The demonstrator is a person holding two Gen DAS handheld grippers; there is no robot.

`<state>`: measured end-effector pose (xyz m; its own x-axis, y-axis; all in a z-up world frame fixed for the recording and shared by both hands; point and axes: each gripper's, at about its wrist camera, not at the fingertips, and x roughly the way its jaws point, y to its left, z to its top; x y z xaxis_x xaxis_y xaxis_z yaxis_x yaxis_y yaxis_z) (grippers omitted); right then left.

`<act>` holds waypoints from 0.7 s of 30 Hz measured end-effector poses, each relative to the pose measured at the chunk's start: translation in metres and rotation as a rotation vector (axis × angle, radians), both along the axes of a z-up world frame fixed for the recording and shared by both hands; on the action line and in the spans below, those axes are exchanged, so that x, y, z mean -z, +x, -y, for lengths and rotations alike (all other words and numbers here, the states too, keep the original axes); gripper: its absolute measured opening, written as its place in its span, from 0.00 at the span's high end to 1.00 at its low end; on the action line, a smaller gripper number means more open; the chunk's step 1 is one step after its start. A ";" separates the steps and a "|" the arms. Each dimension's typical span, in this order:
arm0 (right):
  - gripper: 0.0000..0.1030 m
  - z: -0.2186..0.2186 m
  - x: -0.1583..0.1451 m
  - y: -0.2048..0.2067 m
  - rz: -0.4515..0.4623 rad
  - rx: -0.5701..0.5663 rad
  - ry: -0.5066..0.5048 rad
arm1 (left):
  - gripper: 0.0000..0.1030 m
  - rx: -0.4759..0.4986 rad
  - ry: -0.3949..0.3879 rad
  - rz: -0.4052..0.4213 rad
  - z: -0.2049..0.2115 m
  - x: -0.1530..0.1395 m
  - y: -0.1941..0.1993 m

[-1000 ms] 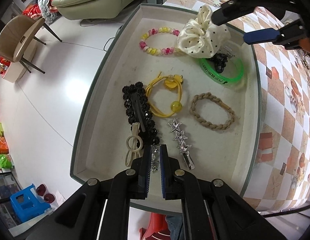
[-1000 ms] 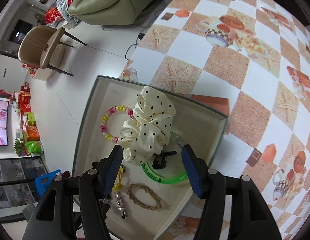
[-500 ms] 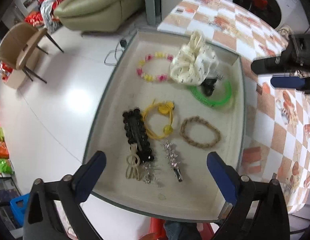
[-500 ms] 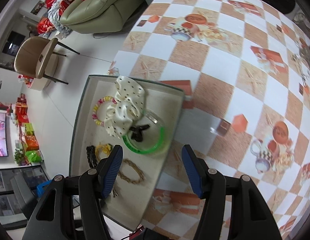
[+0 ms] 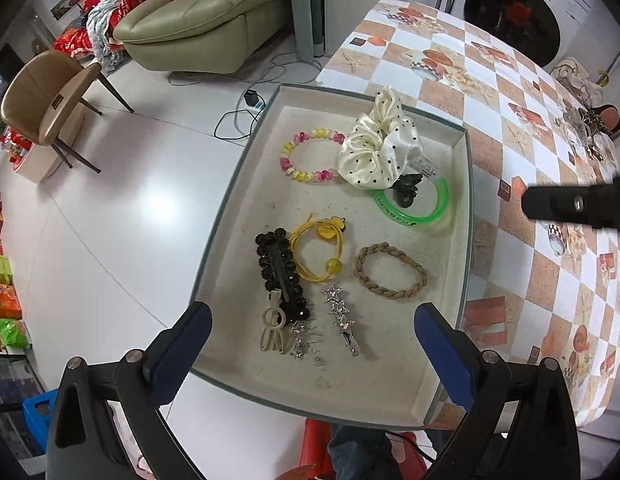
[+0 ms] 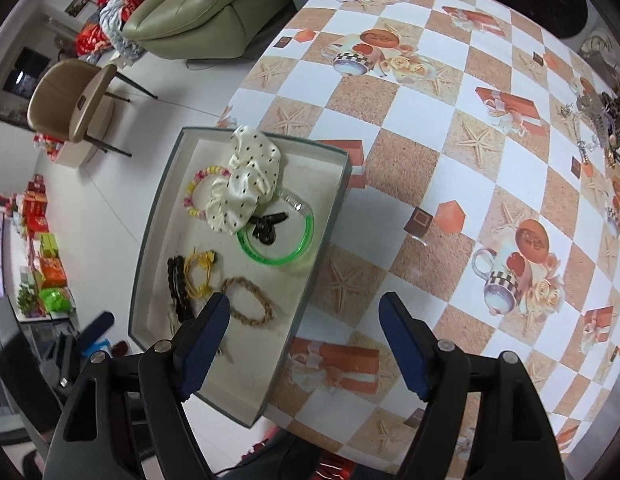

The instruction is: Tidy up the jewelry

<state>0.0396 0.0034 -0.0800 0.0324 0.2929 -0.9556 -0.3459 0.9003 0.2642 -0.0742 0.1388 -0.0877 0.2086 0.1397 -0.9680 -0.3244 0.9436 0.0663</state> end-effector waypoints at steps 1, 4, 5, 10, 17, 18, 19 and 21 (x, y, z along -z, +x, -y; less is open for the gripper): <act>0.23 -0.001 -0.001 -0.003 0.003 -0.007 -0.009 | 0.00 0.000 -0.001 -0.002 0.000 -0.002 -0.001; 0.23 -0.002 -0.005 -0.011 0.008 -0.024 -0.027 | 0.00 0.004 0.005 -0.008 0.000 -0.008 -0.002; 0.23 -0.002 -0.006 -0.012 0.011 -0.027 -0.030 | 0.00 0.009 0.005 -0.007 0.000 -0.011 -0.004; 0.22 -0.003 -0.016 -0.018 0.032 -0.040 -0.048 | 0.00 0.026 0.005 -0.009 0.000 -0.021 -0.005; 0.21 -0.004 -0.029 -0.021 0.061 -0.053 -0.075 | 0.00 0.036 0.002 -0.011 -0.002 -0.033 -0.006; 0.21 -0.005 -0.031 -0.021 0.065 -0.055 -0.080 | 0.00 0.037 0.004 -0.011 -0.002 -0.034 -0.005; 0.21 -0.005 -0.032 -0.021 0.068 -0.060 -0.085 | 0.00 0.037 0.005 -0.010 -0.003 -0.035 -0.006; 0.21 -0.006 -0.034 -0.022 0.069 -0.062 -0.086 | 0.00 0.036 0.002 -0.010 -0.005 -0.037 -0.006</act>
